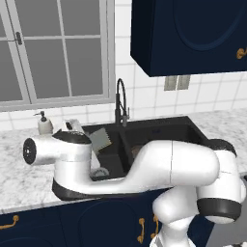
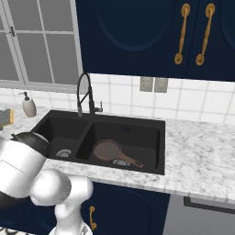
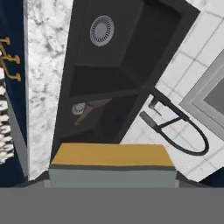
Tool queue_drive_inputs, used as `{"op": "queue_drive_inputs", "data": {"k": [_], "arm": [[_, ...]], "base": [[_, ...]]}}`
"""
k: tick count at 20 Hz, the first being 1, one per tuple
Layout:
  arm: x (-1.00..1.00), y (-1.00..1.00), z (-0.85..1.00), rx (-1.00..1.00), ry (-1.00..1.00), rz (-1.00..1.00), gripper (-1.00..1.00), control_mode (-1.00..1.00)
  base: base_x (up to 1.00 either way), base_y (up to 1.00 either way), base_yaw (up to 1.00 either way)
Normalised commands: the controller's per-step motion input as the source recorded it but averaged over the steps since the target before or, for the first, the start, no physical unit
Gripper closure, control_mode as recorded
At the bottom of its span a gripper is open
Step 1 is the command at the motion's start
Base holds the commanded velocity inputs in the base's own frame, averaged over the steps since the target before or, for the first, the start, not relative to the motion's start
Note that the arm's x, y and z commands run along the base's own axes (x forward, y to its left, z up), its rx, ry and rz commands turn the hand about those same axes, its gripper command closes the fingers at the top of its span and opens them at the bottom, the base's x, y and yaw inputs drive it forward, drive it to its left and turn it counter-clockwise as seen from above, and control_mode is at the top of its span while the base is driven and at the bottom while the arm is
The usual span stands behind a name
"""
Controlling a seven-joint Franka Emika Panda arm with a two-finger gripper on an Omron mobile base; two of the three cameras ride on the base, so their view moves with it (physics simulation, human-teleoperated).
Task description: Pick the pan and sponge and place them into the sink. Then turn on the water.
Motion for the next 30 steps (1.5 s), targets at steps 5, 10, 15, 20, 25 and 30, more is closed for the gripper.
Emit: {"op": "queue_drive_inputs", "data": {"k": [5, 10, 15, 20, 25, 30], "arm": [[-0.2, -1.0, 0.24, 0.22, -0.18, -0.15, 1.0, -1.0], [-0.07, -1.0, 0.11, 0.23, -0.2, -0.06, 1.0, -1.0], [-0.01, -1.0, 0.08, 0.28, -0.15, 0.0, 1.0, -1.0], [0.0, -0.99, 0.06, 0.37, -0.05, 0.12, 1.0, -1.0], [0.06, -0.84, 0.02, 0.33, 0.0, 0.23, 1.0, -1.0], [0.19, -0.72, 0.01, 0.34, 0.0, 0.24, 1.0, -1.0]], "base": [[0.0, 0.0, 0.0], [0.0, 0.0, 0.0], [0.0, 0.0, 0.0], [0.0, 0.0, 0.0], [0.0, 0.0, 0.0], [0.0, 0.0, 0.0]]}}
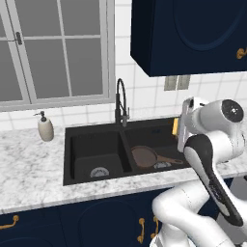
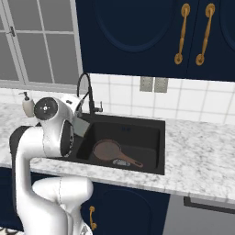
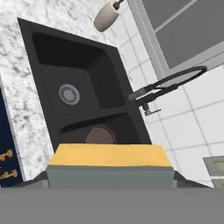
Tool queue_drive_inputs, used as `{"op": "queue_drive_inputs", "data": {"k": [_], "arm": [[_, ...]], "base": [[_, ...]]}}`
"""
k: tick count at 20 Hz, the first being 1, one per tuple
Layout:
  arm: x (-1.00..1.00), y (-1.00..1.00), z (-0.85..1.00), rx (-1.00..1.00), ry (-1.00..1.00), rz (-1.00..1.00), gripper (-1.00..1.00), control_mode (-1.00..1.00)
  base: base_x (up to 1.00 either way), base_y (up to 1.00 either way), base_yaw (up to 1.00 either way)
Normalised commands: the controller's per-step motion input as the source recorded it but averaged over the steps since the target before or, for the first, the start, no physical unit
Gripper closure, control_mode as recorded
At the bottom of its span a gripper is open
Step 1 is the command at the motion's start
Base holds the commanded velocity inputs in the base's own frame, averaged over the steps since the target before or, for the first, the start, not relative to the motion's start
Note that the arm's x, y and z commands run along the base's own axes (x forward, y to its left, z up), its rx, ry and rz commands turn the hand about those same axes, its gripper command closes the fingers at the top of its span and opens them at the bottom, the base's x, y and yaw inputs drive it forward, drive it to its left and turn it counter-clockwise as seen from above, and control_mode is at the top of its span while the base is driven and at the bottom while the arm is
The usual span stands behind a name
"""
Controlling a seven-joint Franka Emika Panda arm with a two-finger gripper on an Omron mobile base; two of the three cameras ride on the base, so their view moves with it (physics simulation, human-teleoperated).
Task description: Pick the pan and sponge and place them into the sink. Then turn on the water.
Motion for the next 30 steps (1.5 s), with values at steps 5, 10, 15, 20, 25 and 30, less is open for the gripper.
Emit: {"op": "queue_drive_inputs", "data": {"k": [5, 10, 15, 20, 25, 30], "arm": [[0.3, -0.36, 0.01, 0.33, 0.1, 0.05, 1.0, -1.0], [0.27, -0.07, 0.0, 0.3, 0.22, -0.01, 1.0, -1.0], [0.35, -0.03, -0.05, 0.24, 0.32, -0.01, 1.0, -1.0], [0.27, -0.14, -0.36, 0.15, 0.11, 0.0, 1.0, -1.0], [0.25, -0.17, -0.51, 0.11, 0.06, -0.01, 1.0, -1.0], [0.38, -0.04, -0.46, 0.09, 0.15, -0.08, 1.0, -1.0]], "base": [[0.0, 0.0, 0.0], [0.0, 0.0, 0.0], [0.0, 0.0, 0.0], [0.0, 0.0, 0.0], [0.0, 0.0, 0.0], [0.0, 0.0, 0.0]]}}
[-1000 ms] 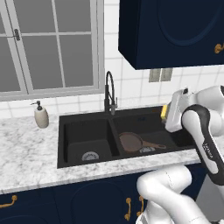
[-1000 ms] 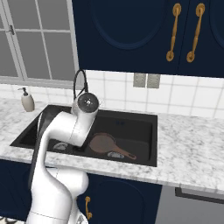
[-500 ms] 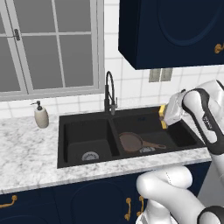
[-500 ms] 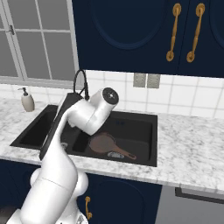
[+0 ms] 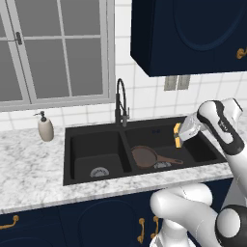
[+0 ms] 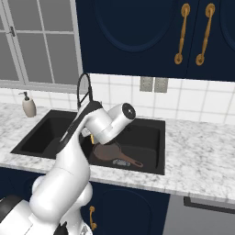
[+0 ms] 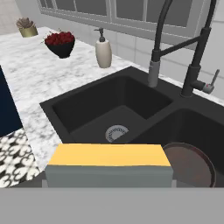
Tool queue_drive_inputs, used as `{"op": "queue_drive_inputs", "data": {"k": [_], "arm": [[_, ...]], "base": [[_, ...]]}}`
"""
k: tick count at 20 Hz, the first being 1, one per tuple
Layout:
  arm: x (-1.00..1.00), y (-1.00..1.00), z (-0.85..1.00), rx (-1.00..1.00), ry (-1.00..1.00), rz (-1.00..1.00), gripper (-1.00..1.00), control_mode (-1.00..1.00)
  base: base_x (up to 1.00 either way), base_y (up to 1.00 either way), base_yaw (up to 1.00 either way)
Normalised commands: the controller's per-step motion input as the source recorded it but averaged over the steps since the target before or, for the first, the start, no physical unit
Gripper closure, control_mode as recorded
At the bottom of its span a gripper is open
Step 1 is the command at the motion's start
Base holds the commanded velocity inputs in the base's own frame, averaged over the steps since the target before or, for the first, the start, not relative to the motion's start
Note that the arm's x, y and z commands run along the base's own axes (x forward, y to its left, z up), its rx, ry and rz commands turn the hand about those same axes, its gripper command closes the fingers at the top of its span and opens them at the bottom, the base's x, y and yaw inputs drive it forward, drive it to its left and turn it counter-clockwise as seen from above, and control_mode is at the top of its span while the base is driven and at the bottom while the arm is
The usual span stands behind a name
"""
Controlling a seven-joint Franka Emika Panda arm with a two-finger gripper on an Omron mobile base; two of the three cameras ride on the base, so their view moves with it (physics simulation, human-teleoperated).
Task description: Pick the pan and sponge and place them into the sink. Then turn on the water.
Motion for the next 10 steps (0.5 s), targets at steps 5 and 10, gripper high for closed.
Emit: {"op": "queue_drive_inputs", "data": {"k": [5, 10], "arm": [[0.39, 0.0, -0.38, 0.01, 0.09, -0.14, 1.0, -1.0], [0.24, 0.0, -0.37, 0.03, 0.06, -0.12, 1.0, -1.0]], "base": [[0.0, 0.0, 0.0], [0.0, 0.0, 0.0]]}}
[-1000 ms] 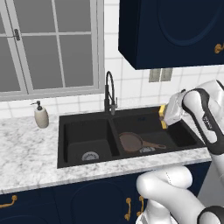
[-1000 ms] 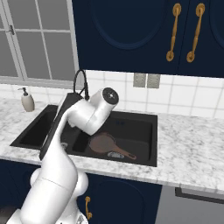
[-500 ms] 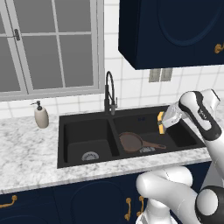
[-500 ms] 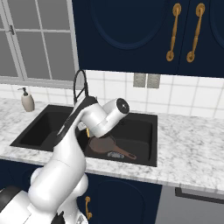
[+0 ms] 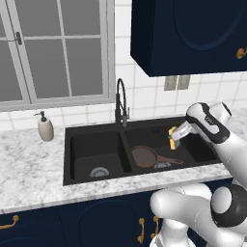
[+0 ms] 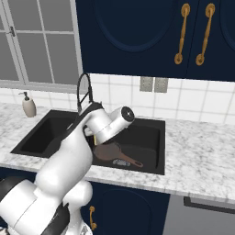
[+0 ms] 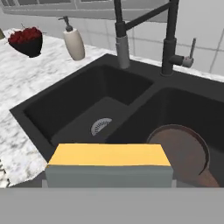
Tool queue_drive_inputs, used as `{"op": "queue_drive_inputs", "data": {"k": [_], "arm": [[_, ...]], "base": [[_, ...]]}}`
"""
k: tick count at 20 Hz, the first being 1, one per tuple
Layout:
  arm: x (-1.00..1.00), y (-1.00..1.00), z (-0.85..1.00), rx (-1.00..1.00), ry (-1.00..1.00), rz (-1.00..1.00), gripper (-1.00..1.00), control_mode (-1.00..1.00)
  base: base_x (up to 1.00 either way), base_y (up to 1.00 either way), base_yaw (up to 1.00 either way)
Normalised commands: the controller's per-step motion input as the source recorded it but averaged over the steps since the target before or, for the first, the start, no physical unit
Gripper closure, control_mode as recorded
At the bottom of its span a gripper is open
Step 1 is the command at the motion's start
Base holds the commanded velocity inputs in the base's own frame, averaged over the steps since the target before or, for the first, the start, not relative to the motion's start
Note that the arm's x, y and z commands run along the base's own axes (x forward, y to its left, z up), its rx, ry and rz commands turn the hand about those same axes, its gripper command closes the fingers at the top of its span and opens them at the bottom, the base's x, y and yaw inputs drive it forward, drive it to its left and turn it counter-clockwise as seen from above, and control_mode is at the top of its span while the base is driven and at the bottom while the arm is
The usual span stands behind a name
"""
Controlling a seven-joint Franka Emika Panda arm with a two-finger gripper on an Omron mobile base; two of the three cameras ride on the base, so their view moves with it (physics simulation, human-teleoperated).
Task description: Pick the pan and sponge and place them into the sink. Then turn on the water.
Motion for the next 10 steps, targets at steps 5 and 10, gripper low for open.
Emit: {"op": "queue_drive_inputs", "data": {"k": [5, 10], "arm": [[0.14, 0.0, -0.39, 0.03, 0.0, -0.13, 1.0, -1.0], [0.22, 0.0, -0.36, 0.04, 0.07, -0.11, 1.0, -1.0]], "base": [[0.0, 0.0, 0.0], [0.0, 0.0, 0.0]]}}
